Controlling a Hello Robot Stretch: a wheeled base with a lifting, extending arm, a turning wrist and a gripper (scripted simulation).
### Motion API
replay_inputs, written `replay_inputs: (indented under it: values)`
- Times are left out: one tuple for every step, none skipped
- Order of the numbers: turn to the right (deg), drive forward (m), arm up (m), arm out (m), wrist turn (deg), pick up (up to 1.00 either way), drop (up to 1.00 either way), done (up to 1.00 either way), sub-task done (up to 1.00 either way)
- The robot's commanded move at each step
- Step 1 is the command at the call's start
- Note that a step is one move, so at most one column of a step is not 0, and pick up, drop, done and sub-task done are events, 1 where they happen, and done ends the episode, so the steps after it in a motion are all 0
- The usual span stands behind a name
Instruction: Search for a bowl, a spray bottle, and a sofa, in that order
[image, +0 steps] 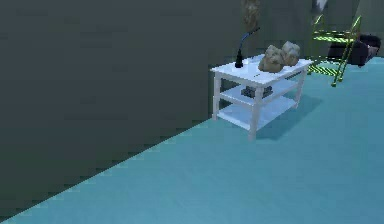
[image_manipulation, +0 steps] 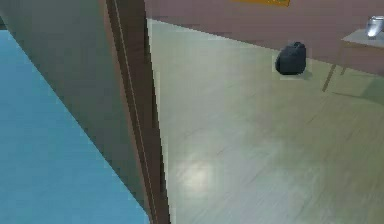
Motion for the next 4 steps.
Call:
replay_inputs:
  values:
    - [0.0,0.35,0.0,0.0,0.0,0.0,0.0,0.0,0.0]
    - [42.0,0.0,0.0,0.0,0.0,0.0,0.0,0.0,0.0]
    - [0.0,0.1,0.0,0.0,0.0,0.0,0.0,0.0,0.0]
    - [6.0,0.0,0.0,0.0,0.0,0.0,0.0,0.0,0.0]
